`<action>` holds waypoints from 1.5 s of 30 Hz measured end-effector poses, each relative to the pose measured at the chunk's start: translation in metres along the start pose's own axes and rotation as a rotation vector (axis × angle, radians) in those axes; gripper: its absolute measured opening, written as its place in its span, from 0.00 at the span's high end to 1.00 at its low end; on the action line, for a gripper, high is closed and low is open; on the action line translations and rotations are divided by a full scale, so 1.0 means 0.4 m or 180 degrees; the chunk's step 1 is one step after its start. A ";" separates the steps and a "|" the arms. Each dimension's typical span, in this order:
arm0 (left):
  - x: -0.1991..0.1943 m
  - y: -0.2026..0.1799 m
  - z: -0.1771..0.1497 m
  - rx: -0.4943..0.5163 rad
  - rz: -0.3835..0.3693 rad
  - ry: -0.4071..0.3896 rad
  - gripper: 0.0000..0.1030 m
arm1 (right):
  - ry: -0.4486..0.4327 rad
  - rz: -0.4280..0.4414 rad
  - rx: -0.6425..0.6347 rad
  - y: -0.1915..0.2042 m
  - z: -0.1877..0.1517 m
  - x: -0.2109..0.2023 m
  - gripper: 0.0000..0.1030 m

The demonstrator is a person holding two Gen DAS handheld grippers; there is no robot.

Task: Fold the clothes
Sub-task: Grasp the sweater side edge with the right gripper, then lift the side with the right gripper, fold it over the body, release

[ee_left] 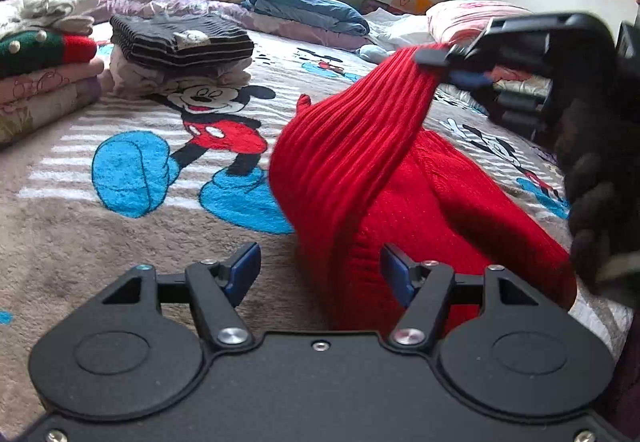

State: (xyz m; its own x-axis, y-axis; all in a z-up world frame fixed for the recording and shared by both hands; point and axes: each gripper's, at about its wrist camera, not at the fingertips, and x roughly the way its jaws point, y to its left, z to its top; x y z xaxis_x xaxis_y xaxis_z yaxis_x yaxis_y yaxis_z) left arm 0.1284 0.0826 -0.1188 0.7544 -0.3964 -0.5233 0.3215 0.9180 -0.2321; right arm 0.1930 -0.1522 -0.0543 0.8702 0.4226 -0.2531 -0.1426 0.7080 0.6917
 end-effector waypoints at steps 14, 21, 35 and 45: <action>-0.001 -0.187 -0.031 0.0939 0.0203 -0.0244 0.65 | -0.0363 -0.0207 -0.0043 -0.127 0.077 -0.213 0.90; 0.015 -0.280 -0.071 0.1694 0.0253 -0.0310 0.80 | -0.0510 -0.0288 0.0071 -0.200 0.072 -0.303 0.90; 0.033 -0.325 -0.106 0.2133 0.0119 -0.0172 0.82 | -0.0583 -0.0498 0.0351 -0.331 -0.007 -0.425 0.90; 0.036 -0.319 -0.120 0.2212 0.0072 0.0006 0.82 | -0.0462 -0.0619 0.0475 -0.395 -0.077 -0.451 0.90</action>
State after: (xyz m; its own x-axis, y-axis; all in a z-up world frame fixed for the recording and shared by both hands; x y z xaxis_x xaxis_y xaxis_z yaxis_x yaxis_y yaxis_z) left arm 0.0710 -0.0405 -0.1362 0.7645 -0.3765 -0.5233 0.5980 0.7174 0.3574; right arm 0.0441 -0.3230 -0.1388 0.9344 0.1939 -0.2989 0.0954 0.6722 0.7342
